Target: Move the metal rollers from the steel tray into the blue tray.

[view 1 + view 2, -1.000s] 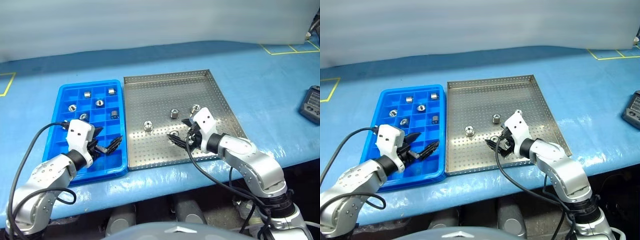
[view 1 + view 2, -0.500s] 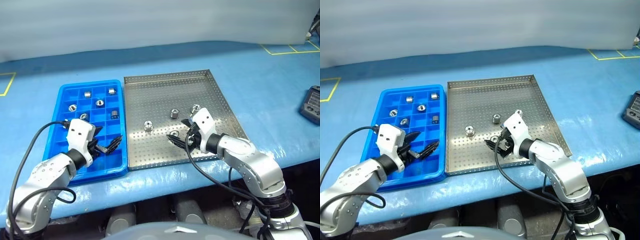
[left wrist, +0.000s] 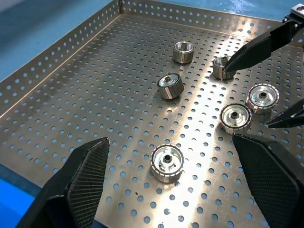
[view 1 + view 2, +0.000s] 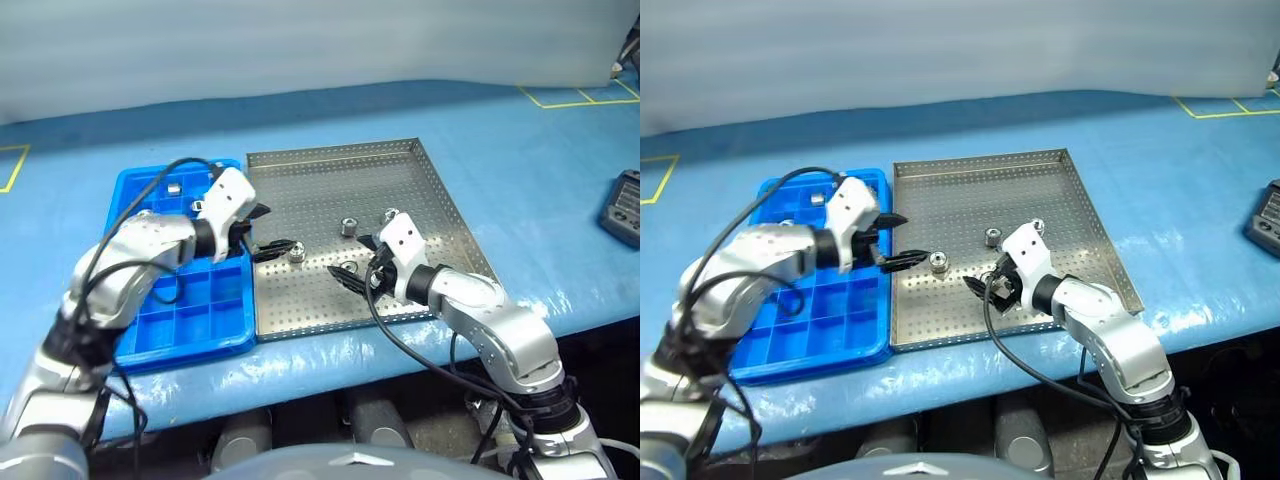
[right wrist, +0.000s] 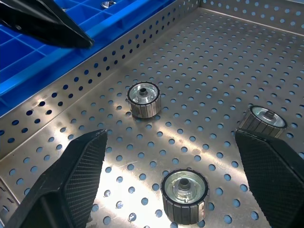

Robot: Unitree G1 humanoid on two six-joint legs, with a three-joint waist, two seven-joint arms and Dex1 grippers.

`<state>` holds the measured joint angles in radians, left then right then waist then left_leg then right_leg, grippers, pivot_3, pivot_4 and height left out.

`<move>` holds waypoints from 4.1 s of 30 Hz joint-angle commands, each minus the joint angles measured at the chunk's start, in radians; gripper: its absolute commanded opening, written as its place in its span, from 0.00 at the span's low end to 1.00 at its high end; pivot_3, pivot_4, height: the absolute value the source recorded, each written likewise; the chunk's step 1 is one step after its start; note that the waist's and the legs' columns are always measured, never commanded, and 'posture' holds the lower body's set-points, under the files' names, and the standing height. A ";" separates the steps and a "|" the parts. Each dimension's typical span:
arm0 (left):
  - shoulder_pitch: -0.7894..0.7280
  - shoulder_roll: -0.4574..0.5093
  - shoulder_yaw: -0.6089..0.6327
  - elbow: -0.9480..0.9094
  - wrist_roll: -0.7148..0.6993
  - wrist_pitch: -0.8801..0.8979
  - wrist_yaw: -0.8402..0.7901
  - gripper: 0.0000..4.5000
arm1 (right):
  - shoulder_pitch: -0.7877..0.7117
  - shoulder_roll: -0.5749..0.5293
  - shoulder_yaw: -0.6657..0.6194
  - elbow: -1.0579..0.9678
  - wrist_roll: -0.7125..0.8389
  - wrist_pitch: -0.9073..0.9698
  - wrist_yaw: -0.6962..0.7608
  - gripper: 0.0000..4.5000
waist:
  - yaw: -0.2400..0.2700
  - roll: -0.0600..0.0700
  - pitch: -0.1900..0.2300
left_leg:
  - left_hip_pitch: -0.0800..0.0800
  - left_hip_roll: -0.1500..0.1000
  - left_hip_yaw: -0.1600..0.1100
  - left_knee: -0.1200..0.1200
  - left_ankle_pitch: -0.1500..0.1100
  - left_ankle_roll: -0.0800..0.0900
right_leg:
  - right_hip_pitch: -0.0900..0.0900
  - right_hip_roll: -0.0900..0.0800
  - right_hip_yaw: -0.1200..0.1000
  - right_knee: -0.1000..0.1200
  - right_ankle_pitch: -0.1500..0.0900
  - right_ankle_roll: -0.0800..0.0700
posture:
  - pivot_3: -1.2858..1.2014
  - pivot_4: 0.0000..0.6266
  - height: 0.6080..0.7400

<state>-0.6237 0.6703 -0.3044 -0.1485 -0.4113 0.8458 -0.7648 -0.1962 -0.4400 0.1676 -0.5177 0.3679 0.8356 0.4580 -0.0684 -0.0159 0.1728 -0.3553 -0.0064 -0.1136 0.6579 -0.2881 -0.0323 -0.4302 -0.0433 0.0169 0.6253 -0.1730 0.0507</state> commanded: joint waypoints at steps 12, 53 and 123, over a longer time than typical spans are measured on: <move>-0.107 -0.093 -0.199 0.308 0.250 -0.134 -0.171 1.00 | 0.067 0.022 -0.025 -0.092 -0.001 -0.015 -0.043 1.00 | -0.029 0.000 0.000 | -0.005 0.000 0.001 0.002 -0.001 0.001 | -0.005 0.000 0.002 0.001 0.000 0.002 | 0.45 0.24 1.00; 0.504 -0.448 0.669 -0.354 0.404 0.013 0.802 0.38 | -0.017 0.114 0.191 -0.035 0.037 -0.206 0.181 1.00 | 0.031 0.000 0.000 | 0.001 -0.001 0.000 0.005 0.000 0.000 | 0.001 0.000 0.002 0.002 0.002 0.004 | 0.51 0.24 1.00; 0.263 -0.483 0.290 -0.073 0.130 -0.174 0.284 0.40 | 0.119 0.025 0.085 -0.113 -0.044 -0.144 0.024 1.00 | -0.103 0.000 -0.001 | 0.003 -0.001 0.006 0.005 0.000 0.002 | 0.001 0.000 0.008 0.002 0.004 0.006 | 0.45 0.24 1.00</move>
<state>-0.3657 0.2044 -0.1080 -0.1274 -0.2355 0.6640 -0.5444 -0.0544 -0.4273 0.2391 -0.6205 0.3049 0.7019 0.4669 -0.1715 -0.0157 0.1718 -0.3525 -0.0070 -0.1075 0.6628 -0.2884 -0.0302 -0.4290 -0.0433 0.0254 0.6277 -0.1689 0.0567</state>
